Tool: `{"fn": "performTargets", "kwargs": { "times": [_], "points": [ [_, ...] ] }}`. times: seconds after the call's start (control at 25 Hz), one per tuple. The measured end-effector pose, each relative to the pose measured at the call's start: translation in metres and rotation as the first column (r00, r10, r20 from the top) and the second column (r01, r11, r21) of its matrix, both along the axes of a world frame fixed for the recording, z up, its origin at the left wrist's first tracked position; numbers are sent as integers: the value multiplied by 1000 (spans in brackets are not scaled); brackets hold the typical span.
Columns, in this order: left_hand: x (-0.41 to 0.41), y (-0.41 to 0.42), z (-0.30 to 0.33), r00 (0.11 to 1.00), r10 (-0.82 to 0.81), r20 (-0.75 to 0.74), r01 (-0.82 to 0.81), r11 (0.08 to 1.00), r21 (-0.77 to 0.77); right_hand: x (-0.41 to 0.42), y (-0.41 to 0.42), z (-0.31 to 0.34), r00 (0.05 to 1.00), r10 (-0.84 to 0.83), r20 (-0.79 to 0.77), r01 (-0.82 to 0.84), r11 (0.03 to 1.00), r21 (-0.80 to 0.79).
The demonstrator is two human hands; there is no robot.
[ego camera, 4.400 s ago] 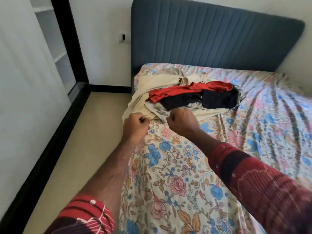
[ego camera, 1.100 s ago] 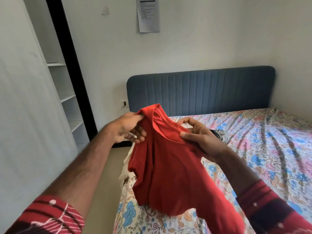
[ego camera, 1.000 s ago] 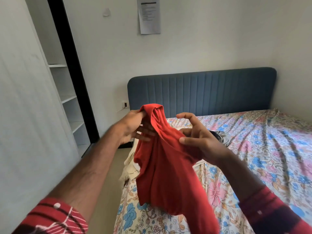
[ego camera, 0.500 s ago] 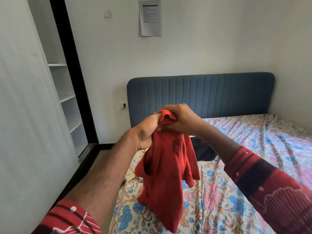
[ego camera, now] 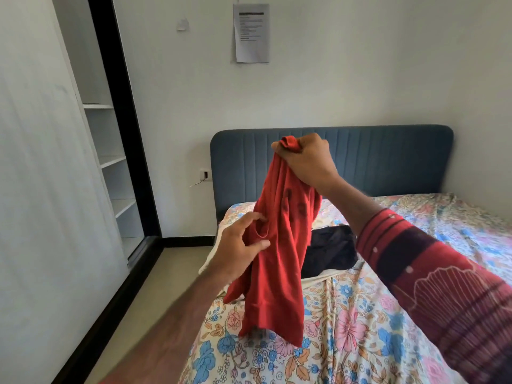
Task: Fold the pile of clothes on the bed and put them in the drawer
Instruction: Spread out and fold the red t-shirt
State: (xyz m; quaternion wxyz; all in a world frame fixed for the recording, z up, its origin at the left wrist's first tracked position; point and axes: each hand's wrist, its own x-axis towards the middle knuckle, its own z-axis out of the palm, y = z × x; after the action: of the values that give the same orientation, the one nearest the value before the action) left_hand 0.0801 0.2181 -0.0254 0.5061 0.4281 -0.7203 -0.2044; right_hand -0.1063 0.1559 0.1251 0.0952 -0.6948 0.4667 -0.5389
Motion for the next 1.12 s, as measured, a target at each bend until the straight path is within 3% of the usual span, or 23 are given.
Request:
{"fn": "performTargets", "kwargs": {
  "times": [0.08, 0.2, 0.32, 0.36, 0.44, 0.52, 0.6, 0.68, 0.76, 0.8, 0.84, 0.88, 0.92, 0.96, 1.0, 1.12],
  "points": [
    [8, -11, 9, 992, 83, -97, -85, 996, -19, -15, -3, 12, 999, 13, -48, -13, 1000, -2],
    [34, -30, 44, 928, 210, -309, -155, 969, 191, -56, -7, 26, 949, 312, -55, -306, 948, 89],
    [53, -31, 89, 791, 158, -592, 42, 950, 310, -98, -9, 34, 884, 463, -64, -431, 860, 272],
    [55, -30, 101, 821, 112, -560, 69, 954, 291, -109, -11, 33, 877, 468, -109, -409, 847, 339],
    [54, -28, 120, 949, 101, -299, -38, 977, 209, -122, -14, 29, 849, 493, -189, -377, 817, 437],
    [52, -29, 140, 974, 186, -129, -185, 983, 17, -127, -13, 28, 879, 419, -226, -334, 881, 336],
    [56, -32, 164, 954, 187, -236, -222, 966, -132, -127, -11, 32, 936, 310, -169, -298, 950, 93],
    [60, -32, 183, 937, 173, -304, -232, 957, -172, -130, -14, 43, 965, 199, -173, -207, 978, -32],
    [65, -36, 193, 951, 235, -201, -277, 937, -215, -125, -15, 49, 884, 11, -467, 7, 999, 37],
    [66, -36, 194, 951, 287, -117, -307, 923, -230, -121, -18, 47, 846, -54, -531, 91, 995, 44],
    [64, -37, 194, 945, 322, -66, -328, 916, -230, -117, -21, 44, 877, -86, -474, 120, 992, 42],
    [62, -37, 194, 940, 333, -73, -341, 912, -229, -111, -22, 41, 962, -49, -269, 68, 996, 61],
    [59, -36, 193, 931, 346, -115, -363, 904, -225, -103, -19, 38, 999, 35, 30, -36, 998, 58],
    [57, -33, 194, 917, 362, -170, -393, 893, -220, -97, -17, 34, 958, 128, 257, -142, 989, 35],
    [57, -31, 195, 896, 390, -214, -432, 878, -209, -96, -15, 31, 903, 229, 365, -257, 966, 32],
    [68, -22, 196, 868, 447, -215, -491, 836, -244, -116, 4, 28, 792, 517, 326, -597, 768, 232]
  ]
}}
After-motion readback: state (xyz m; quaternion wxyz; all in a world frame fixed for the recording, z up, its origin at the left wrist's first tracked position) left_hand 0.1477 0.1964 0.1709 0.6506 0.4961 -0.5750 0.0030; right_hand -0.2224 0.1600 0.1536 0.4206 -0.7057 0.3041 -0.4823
